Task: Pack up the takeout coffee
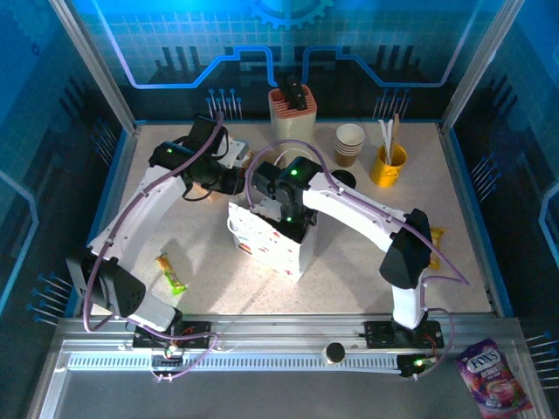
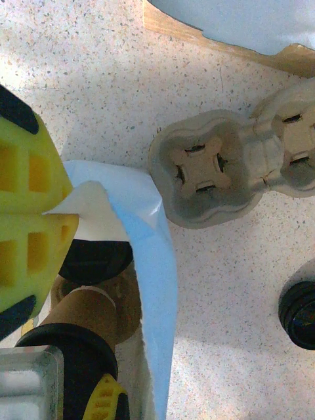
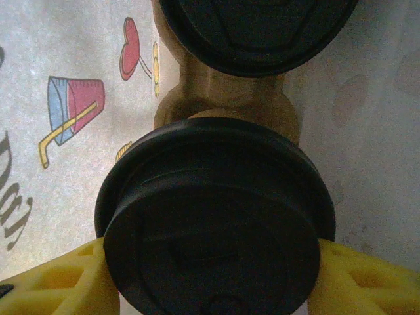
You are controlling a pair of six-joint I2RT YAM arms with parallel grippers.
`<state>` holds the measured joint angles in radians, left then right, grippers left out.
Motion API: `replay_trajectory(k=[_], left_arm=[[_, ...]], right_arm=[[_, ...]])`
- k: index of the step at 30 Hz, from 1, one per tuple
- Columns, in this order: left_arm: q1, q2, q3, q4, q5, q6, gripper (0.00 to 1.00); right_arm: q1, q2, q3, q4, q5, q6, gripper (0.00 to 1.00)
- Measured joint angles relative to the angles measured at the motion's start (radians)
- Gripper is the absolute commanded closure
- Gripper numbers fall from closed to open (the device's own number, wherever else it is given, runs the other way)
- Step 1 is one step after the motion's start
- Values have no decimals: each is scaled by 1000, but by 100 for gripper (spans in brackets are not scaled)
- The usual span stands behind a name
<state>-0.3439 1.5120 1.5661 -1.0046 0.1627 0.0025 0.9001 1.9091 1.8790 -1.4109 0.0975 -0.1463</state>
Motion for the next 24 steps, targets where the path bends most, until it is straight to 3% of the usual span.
replay_trajectory(k=[24], left_arm=[[0, -1, -11, 8, 0, 0, 100]], right_arm=[[0, 0, 0, 0, 0, 0, 55]])
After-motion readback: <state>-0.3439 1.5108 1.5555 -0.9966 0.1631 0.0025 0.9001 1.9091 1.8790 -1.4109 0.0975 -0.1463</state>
